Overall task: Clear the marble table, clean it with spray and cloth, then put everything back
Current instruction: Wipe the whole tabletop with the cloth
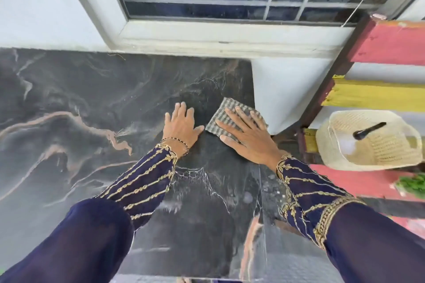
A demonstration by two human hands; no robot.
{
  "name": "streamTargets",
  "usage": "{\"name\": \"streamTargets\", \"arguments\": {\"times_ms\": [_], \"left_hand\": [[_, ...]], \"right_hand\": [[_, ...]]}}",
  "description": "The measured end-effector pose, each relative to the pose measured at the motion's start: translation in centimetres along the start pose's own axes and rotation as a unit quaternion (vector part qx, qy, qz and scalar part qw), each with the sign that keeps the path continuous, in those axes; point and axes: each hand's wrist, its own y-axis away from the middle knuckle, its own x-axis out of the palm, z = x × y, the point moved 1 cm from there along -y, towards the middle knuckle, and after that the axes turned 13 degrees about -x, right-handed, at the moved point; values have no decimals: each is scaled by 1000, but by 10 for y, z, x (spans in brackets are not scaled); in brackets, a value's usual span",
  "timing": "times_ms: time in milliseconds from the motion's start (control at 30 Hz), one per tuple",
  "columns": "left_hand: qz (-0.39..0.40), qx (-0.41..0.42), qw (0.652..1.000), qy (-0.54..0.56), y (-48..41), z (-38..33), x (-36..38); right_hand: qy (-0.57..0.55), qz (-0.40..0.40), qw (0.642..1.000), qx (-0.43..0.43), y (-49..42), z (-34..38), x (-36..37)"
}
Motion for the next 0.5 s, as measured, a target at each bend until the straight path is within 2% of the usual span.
{"name": "streamTargets", "arguments": {"times_ms": [200,400,500], "left_hand": [[-13,55,993,107,110,15,27],[3,61,993,97,194,52,46],[18,61,994,84,231,66,47]], "right_hand": [[-1,-23,1000,-12,78,75,18],[11,-40,999,-29,154,143,37],[3,-18,999,-40,190,177,42]]}}
